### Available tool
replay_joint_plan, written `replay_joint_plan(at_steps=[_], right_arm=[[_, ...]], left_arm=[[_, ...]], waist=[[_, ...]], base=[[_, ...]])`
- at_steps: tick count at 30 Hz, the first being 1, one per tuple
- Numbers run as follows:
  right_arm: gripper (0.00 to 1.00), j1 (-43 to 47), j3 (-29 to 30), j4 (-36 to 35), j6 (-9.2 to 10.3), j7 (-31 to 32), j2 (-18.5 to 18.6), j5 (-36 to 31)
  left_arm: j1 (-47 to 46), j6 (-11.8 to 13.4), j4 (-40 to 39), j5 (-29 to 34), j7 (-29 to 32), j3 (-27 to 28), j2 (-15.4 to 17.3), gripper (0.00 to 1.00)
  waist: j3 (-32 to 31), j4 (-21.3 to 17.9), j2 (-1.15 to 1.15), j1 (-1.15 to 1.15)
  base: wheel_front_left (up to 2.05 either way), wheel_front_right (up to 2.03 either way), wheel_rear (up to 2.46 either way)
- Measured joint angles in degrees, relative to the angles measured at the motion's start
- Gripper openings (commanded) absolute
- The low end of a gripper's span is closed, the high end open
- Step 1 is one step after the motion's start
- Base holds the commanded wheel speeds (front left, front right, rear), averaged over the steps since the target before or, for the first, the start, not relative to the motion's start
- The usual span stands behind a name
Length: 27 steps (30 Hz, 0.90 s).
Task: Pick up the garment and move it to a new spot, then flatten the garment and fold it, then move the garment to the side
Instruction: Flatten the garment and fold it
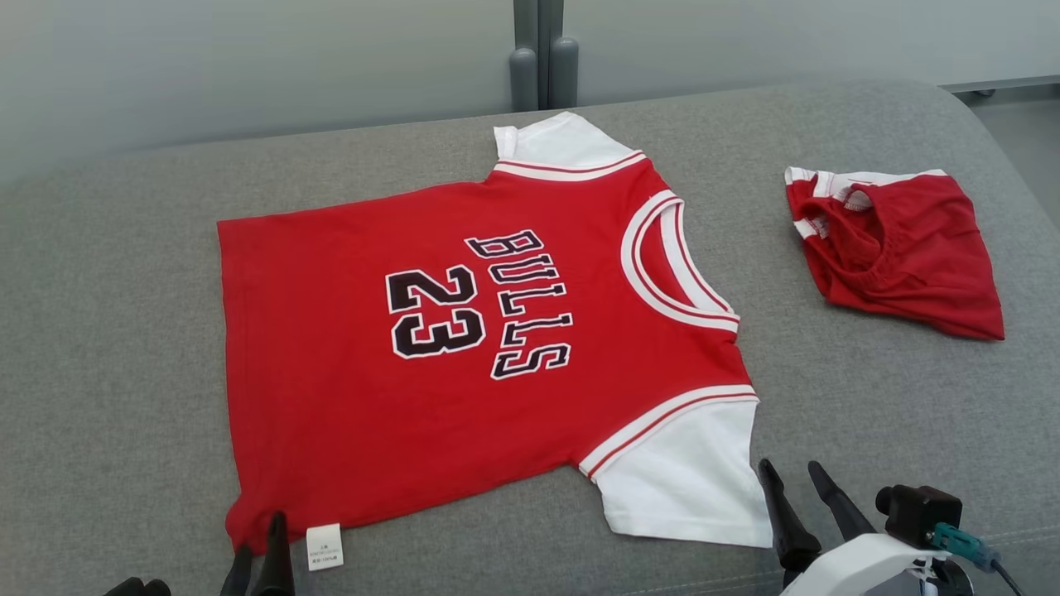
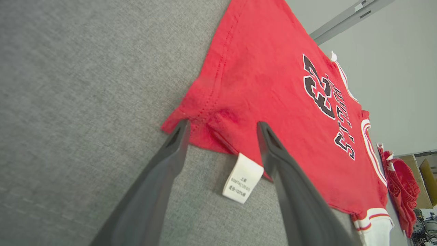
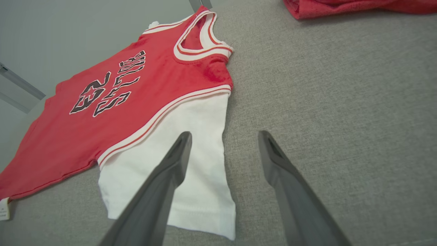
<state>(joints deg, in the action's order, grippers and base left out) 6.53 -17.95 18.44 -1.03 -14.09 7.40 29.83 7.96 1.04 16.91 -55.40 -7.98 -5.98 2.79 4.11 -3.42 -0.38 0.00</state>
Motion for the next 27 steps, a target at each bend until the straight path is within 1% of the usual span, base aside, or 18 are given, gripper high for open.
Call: replay_joint_plan(at_steps=[1,5,6,7,8,9,10,11,12,13,14,16,19,23,24,25,27], right_arm=[[1.00,-0.3,0.1,0.2,-0.12,0.0,0.0,0.0],[1.00,-0.4,0.4,1.3,-0.46,0.0,-0.1,0.0],[1.00,-0.4,0.4,1.5,-0.48,0.0,-0.1,0.0],[1.00,-0.4,0.3,2.0,-0.90,0.0,-0.1,0.0],[1.00,-0.5,-0.2,2.9,-1.48,0.0,-0.2,0.0],[1.00,-0.5,-0.5,3.2,-1.62,0.0,-0.2,0.0],[1.00,-0.5,-0.8,3.6,-2.03,0.0,-0.2,0.0],[1.00,-0.5,-1.1,4.0,-2.30,0.0,-0.3,0.0],[1.00,-0.5,-1.4,4.4,-2.63,0.0,-0.5,0.3],[1.00,-0.5,-1.6,4.8,-2.89,0.0,-0.7,0.7],[1.00,-0.5,-1.7,5.2,-3.13,0.0,-0.9,1.2],[1.00,-0.5,-1.7,6.0,-3.20,0.0,-1.4,1.8],[1.00,-0.5,-1.8,7.2,-3.79,0.0,-2.0,2.9],[1.00,-0.5,-2.0,8.9,-4.36,0.5,-2.1,4.6],[0.98,-0.5,-2.2,9.2,-4.52,0.6,-2.1,4.7],[0.90,-0.5,-2.4,9.5,-4.53,0.9,-2.1,4.8],[0.77,-0.5,-2.7,10.0,-4.61,1.0,-2.1,5.0]], left_arm=[[-0.3,0.1,0.5,-0.9,0.2,0.1,0.0,1.00],[-1.3,1.1,2.8,-1.0,0.2,0.5,-0.1,1.00],[-1.4,1.2,3.0,-1.5,0.2,0.5,-0.1,1.00],[-1.7,1.5,3.3,-3.2,0.2,0.5,-0.1,1.00],[-2.5,1.6,4.0,-4.7,0.2,0.5,-0.1,0.91],[-2.8,1.6,4.4,-4.7,0.2,0.5,-0.1,0.87],[-3.0,1.6,4.6,-4.8,0.2,0.5,-0.1,0.68],[-3.3,1.6,4.9,-4.9,0.1,0.4,-0.1,0.52],[-3.4,1.8,5.0,-4.9,0.1,0.3,-0.1,0.31],[-3.5,1.8,5.1,-4.9,-0.1,0.2,-0.1,0.19],[-3.6,1.8,5.2,-4.9,-0.4,0.2,-0.1,0.00],[-3.8,1.8,5.2,-4.9,-0.9,0.0,-0.1,0.00],[-4.7,1.6,5.1,-4.8,-1.7,-0.3,-0.1,0.00],[-5.0,1.3,5.0,-4.4,-2.2,-1.4,-0.1,0.00],[-5.0,1.0,5.0,-4.3,-2.2,-1.6,-0.1,0.00],[-5.0,1.0,5.0,-4.3,-2.4,-1.7,-0.1,0.00],[-5.0,1.0,5.0,-4.3,-2.7,-1.8,-0.1,0.00]], waist=[[0.2,-0.1,0.00,0.00],[0.6,-0.4,0.00,0.00],[0.7,-0.4,0.00,0.00],[0.8,-0.5,0.00,0.00],[0.8,-0.5,0.00,0.00],[0.9,-0.5,0.00,0.00],[0.9,-0.4,0.00,0.00],[0.9,-0.4,0.00,0.00],[0.9,-0.4,0.00,0.00],[0.8,-0.4,0.00,0.00],[0.8,-0.4,0.00,0.00],[0.8,-0.3,0.00,0.00],[0.7,-0.2,0.00,0.00],[0.4,0.0,0.00,0.00],[0.4,0.0,0.00,0.00],[0.3,0.1,0.00,0.00],[0.1,0.3,0.00,0.00]], base=[[0.00,0.00,0.00],[0.00,0.00,0.00],[0.00,0.00,0.00],[0.00,0.00,0.00],[0.00,0.00,0.00],[0.00,0.00,0.00],[0.00,0.00,0.00],[0.00,0.00,0.00],[0.00,0.00,0.00],[0.00,0.00,0.00],[0.00,0.00,0.00],[0.00,0.00,0.00],[0.00,0.00,0.00],[0.00,0.00,0.00],[0.00,0.00,0.00],[0.00,0.00,0.00],[0.00,0.00,0.00]])
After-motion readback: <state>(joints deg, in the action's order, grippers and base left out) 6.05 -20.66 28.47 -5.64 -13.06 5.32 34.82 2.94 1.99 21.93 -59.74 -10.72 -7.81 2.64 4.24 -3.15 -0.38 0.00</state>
